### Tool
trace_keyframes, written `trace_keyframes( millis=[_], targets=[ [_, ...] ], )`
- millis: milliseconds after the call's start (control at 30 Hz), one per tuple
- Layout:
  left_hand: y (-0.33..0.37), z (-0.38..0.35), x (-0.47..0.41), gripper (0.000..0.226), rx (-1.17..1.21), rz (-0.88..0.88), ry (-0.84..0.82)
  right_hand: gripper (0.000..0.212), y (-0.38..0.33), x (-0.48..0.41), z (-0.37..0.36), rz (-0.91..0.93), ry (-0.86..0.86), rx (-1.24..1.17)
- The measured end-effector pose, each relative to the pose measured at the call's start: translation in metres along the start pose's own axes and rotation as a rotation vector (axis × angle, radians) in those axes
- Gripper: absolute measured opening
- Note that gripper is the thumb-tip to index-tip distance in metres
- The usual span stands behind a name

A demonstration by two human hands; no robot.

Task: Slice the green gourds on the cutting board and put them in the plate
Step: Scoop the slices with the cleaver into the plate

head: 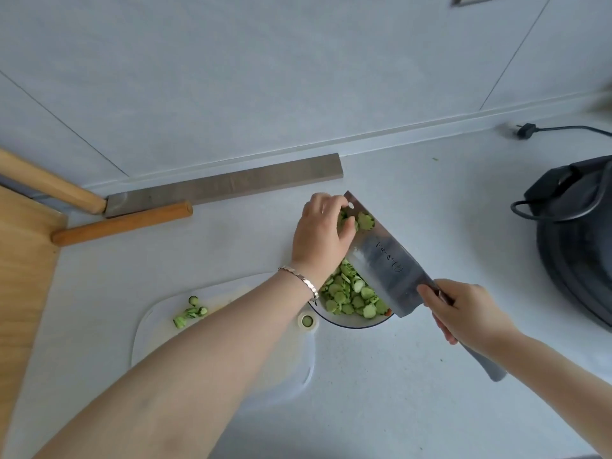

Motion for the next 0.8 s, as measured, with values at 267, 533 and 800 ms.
trace_keyframes(
  millis=[267, 533, 800],
  targets=[
    [-0.010, -0.009, 0.028, 0.024, -0.046, -0.019, -0.190, 0.042, 0.001, 0.000, 0.000, 0.019, 0.005, 0.000],
    [0.021, 0.008, 0.010, 0.018, -0.028, -0.239, -0.026, 0.042, -0.002, 0.003, 0.000, 0.059, -0.011, 0.041],
    [-0.003, -0.002, 0.029, 0.023, -0.073, -0.209, -0.217, 0.043, -0.007, 0.003, 0.004, 0.068, 0.052, -0.025]
  ],
)
Point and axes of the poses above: each hand's wrist, its own x-axis away from the middle knuckle, its own z-axis out of the back of the hand, y = z × x, the point moved 2 cm from there along -x, towards the middle knuckle, and after that the axes turned 12 degrees about z, right-handed, at the moved point
